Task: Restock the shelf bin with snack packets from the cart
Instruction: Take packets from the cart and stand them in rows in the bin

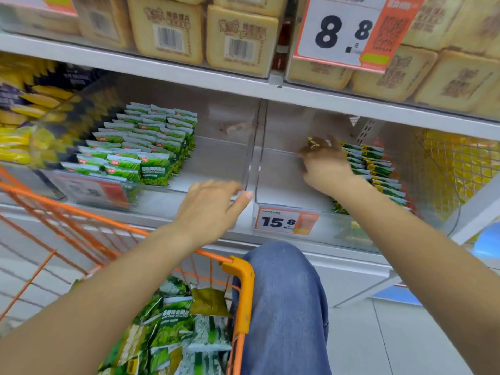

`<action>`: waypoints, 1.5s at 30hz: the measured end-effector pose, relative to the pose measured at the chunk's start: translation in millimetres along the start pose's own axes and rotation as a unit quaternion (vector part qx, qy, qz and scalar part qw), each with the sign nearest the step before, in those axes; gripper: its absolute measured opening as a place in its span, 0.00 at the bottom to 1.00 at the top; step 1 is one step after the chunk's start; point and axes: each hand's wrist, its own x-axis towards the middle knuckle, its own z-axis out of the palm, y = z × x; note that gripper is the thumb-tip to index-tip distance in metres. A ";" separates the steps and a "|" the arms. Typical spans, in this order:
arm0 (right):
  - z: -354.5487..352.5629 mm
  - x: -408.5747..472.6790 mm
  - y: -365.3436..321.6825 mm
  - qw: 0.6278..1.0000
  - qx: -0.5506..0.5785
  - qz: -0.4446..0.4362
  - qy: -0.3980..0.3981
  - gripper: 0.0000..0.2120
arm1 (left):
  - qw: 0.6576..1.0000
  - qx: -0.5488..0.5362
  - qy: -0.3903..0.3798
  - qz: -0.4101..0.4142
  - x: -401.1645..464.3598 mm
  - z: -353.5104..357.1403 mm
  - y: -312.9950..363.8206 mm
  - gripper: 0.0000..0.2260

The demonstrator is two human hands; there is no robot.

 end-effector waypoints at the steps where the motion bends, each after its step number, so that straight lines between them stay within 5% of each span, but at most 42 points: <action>1: -8.1 -10.6 -5.7 0.993 0.061 0.012 0.097 0.14 | 0.999 -0.035 0.010 0.012 -4.4 -7.4 -3.2 0.26; 5: -49.0 -66.4 -49.3 0.905 0.216 -0.064 0.360 0.11 | 0.992 -0.091 0.068 0.052 -47.2 -48.1 -21.7 0.19; 9: -76.9 -113.3 -113.2 0.839 0.315 -0.182 0.405 0.08 | 0.996 -0.075 0.005 0.056 -104.5 -72.5 -41.9 0.15; 11: -91.3 -132.5 -141.1 0.846 0.333 -0.275 0.312 0.10 | 0.994 -0.023 -0.042 0.095 -125.6 -77.7 -51.6 0.15; 14: -103.8 -149.5 -171.6 0.914 0.188 -0.358 -0.040 0.16 | 0.988 0.058 -0.055 0.133 -145.7 -82.5 -60.4 0.15; 17: -101.7 -163.3 -191.0 0.895 0.020 -0.391 -0.216 0.14 | 0.987 0.083 -0.076 0.113 -157.1 -82.9 -64.0 0.17; 21: -92.8 -167.8 -204.7 0.877 -0.079 -0.394 -0.263 0.10 | 0.985 0.107 -0.095 0.092 -160.6 -80.7 -76.1 0.16; 25: -86.4 -161.6 -208.5 0.894 -0.075 -0.406 -0.173 0.16 | 0.979 0.131 -0.148 0.053 -158.5 -83.6 -80.9 0.15; 27: -89.4 -153.3 -206.9 0.905 -0.024 -0.402 -0.138 0.14 | 0.982 0.098 -0.160 0.018 -154.8 -87.7 -83.1 0.14; 29: -105.3 -138.3 -200.3 0.911 0.095 -0.378 -0.135 0.14 | 0.980 -0.045 -0.190 -0.033 -150.3 -93.3 -86.4 0.15; 31: -118.8 -121.0 -191.6 0.893 0.226 -0.354 -0.163 0.14 | 0.937 -0.229 -0.247 -0.088 -147.2 -101.7 -85.2 0.18; 33: -123.5 -106.2 -186.8 0.853 0.356 -0.344 -0.165 0.15 | 0.897 -0.326 -0.281 -0.099 -147.3 -107.4 -81.8 0.09; 36: -124.1 -95.7 -188.5 0.813 0.470 -0.302 -0.165 0.17 | 0.902 -0.353 -0.227 -0.106 -146.4 -107.7 -83.5 0.20; 40: -126.6 -86.3 -202.9 0.800 0.538 -0.249 -0.085 0.08 | 0.908 -0.365 -0.164 -0.122 -136.8 -114.7 -87.1 0.15; 45: -138.9 -75.0 -217.7 0.691 0.709 -0.145 -0.001 0.05 | 0.920 -0.366 -0.076 -0.115 -120.8 -119.6 -93.3 0.11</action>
